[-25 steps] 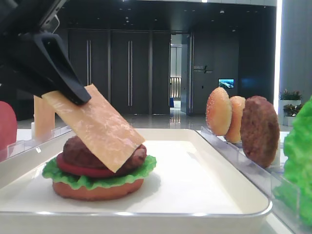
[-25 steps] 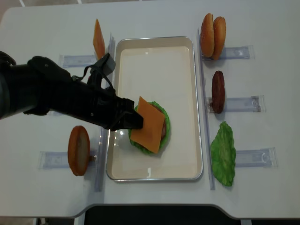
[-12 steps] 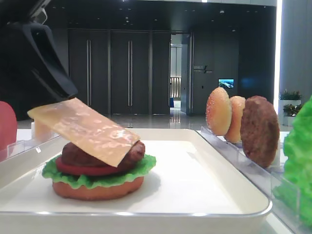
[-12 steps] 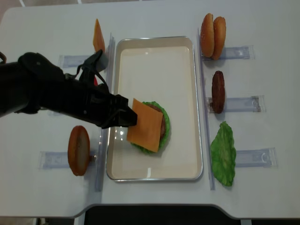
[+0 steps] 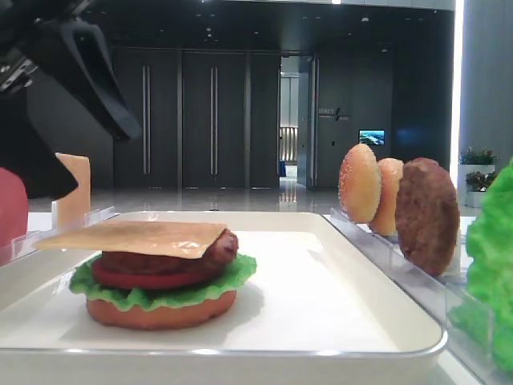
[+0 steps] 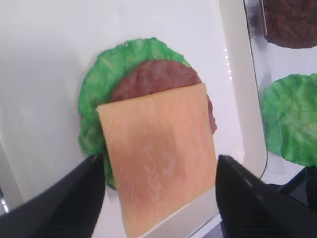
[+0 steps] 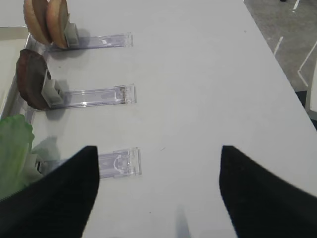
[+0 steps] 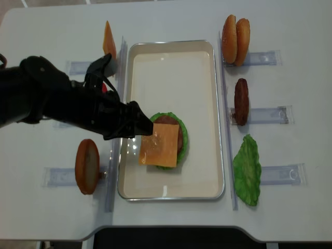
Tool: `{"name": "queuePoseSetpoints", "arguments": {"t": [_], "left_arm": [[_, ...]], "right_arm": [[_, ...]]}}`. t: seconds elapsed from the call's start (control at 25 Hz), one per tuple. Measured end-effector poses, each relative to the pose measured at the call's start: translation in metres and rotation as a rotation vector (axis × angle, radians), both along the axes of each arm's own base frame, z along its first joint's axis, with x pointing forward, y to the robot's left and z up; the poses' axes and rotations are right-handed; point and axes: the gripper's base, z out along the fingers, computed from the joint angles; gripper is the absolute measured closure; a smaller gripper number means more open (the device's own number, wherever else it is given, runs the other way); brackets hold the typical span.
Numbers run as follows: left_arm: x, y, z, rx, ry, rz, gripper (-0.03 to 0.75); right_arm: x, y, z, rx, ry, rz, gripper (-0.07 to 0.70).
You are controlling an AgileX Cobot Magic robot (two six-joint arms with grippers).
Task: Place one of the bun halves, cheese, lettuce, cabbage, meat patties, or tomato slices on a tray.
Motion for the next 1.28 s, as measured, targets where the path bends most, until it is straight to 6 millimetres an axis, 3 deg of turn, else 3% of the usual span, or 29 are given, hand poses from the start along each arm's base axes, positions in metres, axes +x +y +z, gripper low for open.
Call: {"name": "queuePoseSetpoints", "arguments": {"t": [0.4,0.56,0.76,1.28], "left_arm": [[0.019,-0.006,0.062,-0.030,-0.167,-0.025,0.160],[0.021,0.001,0.080,0.018,-0.177,-0.025,0.159],[0.021,0.028,0.091,0.153,-0.145,0.019,0.159],[0.000,0.130,0.111,0.539,-0.077,0.206,0.159]], "right_arm": [[0.000,0.000,0.000,0.000,0.000,0.000,0.145],[0.000,0.000,0.000,0.000,0.000,0.000,0.145],[0.000,0.000,0.000,0.000,0.000,0.000,0.145],[0.000,0.000,0.000,0.000,0.000,0.000,0.145]]}}
